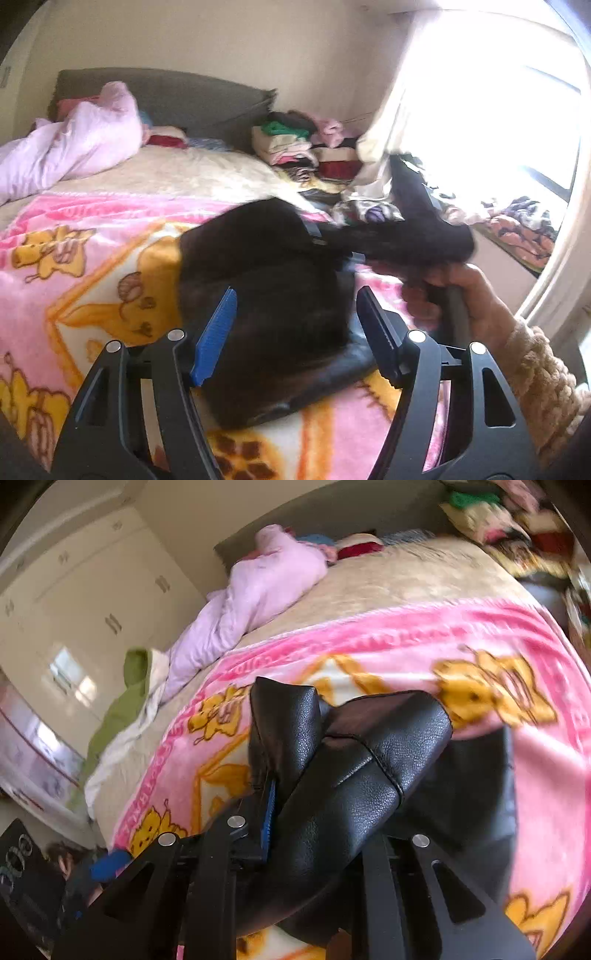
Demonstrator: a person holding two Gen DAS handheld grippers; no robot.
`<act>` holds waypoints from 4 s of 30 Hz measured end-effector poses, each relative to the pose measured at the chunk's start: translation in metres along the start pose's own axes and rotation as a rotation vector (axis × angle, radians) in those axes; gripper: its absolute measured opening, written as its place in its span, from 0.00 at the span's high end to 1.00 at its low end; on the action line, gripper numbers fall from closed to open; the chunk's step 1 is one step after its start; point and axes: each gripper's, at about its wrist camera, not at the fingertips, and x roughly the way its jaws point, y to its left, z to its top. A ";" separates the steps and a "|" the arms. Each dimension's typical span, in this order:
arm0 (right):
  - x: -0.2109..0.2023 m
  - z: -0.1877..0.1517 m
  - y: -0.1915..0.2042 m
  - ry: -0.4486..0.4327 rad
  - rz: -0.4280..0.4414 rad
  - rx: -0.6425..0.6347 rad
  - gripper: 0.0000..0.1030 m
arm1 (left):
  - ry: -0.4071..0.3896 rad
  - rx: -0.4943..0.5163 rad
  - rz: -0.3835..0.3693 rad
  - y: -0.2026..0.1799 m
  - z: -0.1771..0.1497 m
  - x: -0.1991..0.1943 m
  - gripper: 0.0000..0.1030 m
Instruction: Fold large clothes
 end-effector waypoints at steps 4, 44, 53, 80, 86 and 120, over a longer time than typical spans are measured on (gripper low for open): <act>-0.008 -0.011 -0.034 -0.002 0.010 0.036 0.84 | 0.065 -0.124 0.084 0.034 -0.008 0.025 0.43; -0.014 -0.045 -0.121 -0.031 -0.352 0.108 0.28 | 0.332 -0.145 -0.034 0.021 -0.052 0.145 0.25; -0.052 -0.087 -0.107 0.012 -0.141 0.206 0.05 | 0.332 -0.149 -0.042 0.020 -0.054 0.150 0.20; 0.010 -0.109 -0.053 0.025 -0.108 0.187 0.18 | 0.387 -0.172 0.022 0.082 -0.048 0.141 0.20; -0.059 -0.076 -0.040 -0.218 -0.284 0.121 0.16 | 0.379 -0.159 0.054 0.074 -0.048 0.140 0.19; -0.002 -0.080 -0.029 -0.227 -0.495 -0.002 0.48 | 0.357 -0.001 0.133 0.045 -0.044 0.123 0.16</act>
